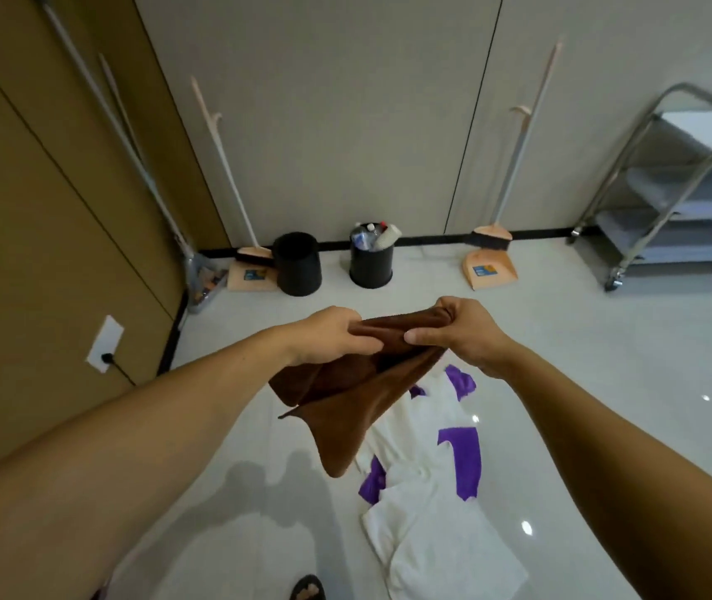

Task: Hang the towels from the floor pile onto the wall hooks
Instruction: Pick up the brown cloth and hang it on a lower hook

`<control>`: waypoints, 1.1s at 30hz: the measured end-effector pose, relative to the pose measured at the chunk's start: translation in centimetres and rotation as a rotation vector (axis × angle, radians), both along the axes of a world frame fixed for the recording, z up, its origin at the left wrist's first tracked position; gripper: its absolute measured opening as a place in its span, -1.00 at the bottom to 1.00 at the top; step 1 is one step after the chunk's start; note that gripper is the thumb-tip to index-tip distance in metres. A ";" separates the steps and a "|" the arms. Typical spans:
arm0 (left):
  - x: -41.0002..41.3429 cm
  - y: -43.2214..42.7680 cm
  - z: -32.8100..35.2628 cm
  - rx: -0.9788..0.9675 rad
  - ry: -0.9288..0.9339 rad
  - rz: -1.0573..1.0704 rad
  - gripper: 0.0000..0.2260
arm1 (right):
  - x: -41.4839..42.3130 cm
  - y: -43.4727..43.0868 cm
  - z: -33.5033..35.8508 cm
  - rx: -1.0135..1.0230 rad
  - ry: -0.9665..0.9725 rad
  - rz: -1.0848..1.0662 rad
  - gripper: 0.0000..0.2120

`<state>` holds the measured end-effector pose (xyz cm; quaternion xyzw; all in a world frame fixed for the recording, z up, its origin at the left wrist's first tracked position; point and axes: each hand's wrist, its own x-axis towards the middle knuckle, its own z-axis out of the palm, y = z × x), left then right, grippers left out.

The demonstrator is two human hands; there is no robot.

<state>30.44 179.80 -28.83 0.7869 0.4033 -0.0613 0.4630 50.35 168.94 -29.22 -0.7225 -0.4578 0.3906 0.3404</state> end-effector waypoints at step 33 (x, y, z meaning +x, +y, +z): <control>-35.5 -13.1 18.1 0.012 -0.103 0.417 -0.40 | -33.8 -1.4 23.8 0.165 0.814 0.440 -0.69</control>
